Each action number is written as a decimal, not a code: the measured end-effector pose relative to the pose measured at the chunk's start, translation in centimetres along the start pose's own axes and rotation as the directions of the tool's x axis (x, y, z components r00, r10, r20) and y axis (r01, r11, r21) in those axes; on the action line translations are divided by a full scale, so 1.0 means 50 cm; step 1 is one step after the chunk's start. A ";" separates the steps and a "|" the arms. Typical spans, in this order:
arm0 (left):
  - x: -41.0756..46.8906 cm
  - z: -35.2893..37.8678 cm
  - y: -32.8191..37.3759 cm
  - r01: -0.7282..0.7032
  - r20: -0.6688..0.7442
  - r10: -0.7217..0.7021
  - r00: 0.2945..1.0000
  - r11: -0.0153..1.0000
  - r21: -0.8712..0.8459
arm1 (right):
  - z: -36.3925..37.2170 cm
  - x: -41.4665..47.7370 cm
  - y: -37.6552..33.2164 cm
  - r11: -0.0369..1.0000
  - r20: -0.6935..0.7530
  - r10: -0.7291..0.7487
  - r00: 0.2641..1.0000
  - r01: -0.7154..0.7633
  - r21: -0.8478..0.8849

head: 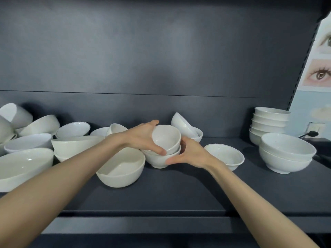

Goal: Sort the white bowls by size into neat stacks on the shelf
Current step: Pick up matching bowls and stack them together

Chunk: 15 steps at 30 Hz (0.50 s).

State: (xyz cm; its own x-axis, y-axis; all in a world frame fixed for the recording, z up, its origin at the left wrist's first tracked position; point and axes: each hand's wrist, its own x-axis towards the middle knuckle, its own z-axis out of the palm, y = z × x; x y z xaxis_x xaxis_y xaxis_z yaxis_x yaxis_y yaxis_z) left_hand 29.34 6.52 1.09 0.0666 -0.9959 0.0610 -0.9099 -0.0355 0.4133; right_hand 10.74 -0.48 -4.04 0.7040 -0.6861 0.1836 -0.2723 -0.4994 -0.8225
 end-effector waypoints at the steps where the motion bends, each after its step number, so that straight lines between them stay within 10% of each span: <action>1: 0.002 -0.001 -0.003 0.015 0.017 -0.015 1.000 1.000 -0.003 | 0.000 0.000 0.000 1.000 -0.003 0.004 1.000 -0.004 0.012; 15: 0.008 -0.024 -0.026 0.075 0.161 -0.046 0.986 0.981 -0.177 | 0.008 -0.005 -0.007 0.991 0.109 -0.028 0.994 0.013 0.135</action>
State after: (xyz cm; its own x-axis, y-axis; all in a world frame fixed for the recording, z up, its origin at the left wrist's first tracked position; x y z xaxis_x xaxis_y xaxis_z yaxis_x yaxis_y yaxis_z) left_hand 31.03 6.26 1.67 0.0413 -0.9936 -0.1052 -0.8154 -0.0943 0.5711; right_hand 10.90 0.08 -4.02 0.7787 -0.6100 0.1467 -0.1720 -0.4324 -0.8851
